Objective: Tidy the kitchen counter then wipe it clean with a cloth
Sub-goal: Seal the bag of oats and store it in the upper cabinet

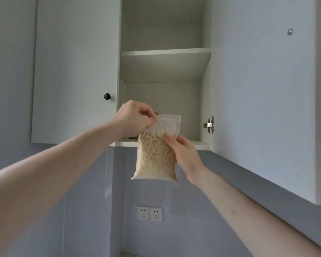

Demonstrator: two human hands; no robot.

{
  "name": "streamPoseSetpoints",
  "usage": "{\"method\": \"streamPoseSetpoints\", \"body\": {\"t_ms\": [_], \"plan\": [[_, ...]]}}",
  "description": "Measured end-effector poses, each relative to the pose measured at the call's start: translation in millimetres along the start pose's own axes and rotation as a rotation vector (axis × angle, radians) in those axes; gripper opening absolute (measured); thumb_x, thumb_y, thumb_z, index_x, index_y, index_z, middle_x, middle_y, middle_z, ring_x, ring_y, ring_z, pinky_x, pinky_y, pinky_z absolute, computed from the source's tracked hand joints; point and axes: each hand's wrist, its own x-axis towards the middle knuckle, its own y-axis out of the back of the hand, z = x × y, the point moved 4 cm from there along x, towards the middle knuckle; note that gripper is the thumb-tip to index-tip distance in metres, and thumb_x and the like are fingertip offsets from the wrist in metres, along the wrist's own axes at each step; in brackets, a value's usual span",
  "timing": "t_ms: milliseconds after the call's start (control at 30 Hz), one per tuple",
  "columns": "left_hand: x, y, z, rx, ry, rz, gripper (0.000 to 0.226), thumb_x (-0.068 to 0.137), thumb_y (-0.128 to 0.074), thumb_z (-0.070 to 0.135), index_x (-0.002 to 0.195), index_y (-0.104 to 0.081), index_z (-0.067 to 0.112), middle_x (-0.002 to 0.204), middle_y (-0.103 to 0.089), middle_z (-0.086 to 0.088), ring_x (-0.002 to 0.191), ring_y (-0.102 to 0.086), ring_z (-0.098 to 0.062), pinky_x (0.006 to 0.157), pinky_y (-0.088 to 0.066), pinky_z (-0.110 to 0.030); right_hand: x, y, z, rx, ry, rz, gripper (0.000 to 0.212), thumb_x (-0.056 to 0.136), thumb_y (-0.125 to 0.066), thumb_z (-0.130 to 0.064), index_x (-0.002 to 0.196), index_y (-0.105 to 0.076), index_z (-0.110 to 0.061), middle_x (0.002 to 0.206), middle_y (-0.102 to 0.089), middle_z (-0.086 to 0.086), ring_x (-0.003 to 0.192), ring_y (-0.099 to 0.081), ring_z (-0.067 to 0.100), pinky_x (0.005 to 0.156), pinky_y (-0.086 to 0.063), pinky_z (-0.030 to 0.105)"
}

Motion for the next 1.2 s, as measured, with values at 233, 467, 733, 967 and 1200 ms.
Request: {"method": "streamPoseSetpoints", "body": {"t_ms": [233,467,733,967,1200], "plan": [[34.5,11.5,2.9,-0.006,0.022,0.103,0.011,0.088,-0.075,0.034,0.083,-0.077,0.025,0.074,-0.072,0.008,0.062,-0.059,-0.003,0.062,-0.044,-0.019,2.2,-3.3,-0.7,-0.113,0.084,-0.027,0.038,0.085,-0.081,-0.04,0.119,-0.067,-0.03,0.111,-0.073,-0.009,0.101,-0.071,0.011,0.067,-0.063,0.04],[43.4,-0.6,-32.7,-0.156,0.143,0.166,0.058,0.083,-0.073,0.051,0.134,-0.053,0.03,0.117,-0.064,0.014,0.108,-0.062,-0.012,0.093,-0.051,-0.033,43.0,10.8,0.9,-0.08,0.115,0.194,0.032,0.089,-0.076,-0.037,0.117,-0.065,-0.027,0.111,-0.072,-0.007,0.103,-0.068,0.014,0.072,-0.063,0.036],[39.8,-60.2,-55.2,0.083,0.073,-0.102,0.036,0.097,-0.059,0.036,0.133,-0.061,0.034,0.123,-0.067,0.011,0.099,-0.062,-0.011,0.074,-0.049,-0.022,98.4,36.4,16.0,-0.328,0.07,0.421,0.04,0.097,-0.063,-0.038,0.129,-0.05,-0.018,0.115,-0.061,-0.003,0.108,-0.06,0.02,0.093,-0.046,0.033],[58.2,-106.5,-69.8,0.216,0.084,-0.186,0.043,0.098,-0.057,0.031,0.141,-0.053,0.031,0.132,-0.064,0.006,0.116,-0.061,-0.02,0.099,-0.052,-0.04,132.2,61.5,29.2,-0.502,-0.027,0.489,0.042,0.104,-0.047,-0.032,0.14,-0.041,-0.009,0.132,-0.06,0.012,0.119,-0.059,0.035,0.083,-0.04,0.034],[74.5,-141.6,-83.6,0.219,0.061,-0.187,0.04,0.098,-0.057,0.039,0.137,-0.057,0.035,0.129,-0.065,0.008,0.112,-0.065,-0.019,0.095,-0.054,-0.04,155.6,73.8,44.2,-0.661,-0.116,0.448,0.033,0.106,-0.04,-0.031,0.133,-0.039,-0.011,0.134,-0.057,0.015,0.122,-0.055,0.038,0.099,-0.043,0.044]]}}
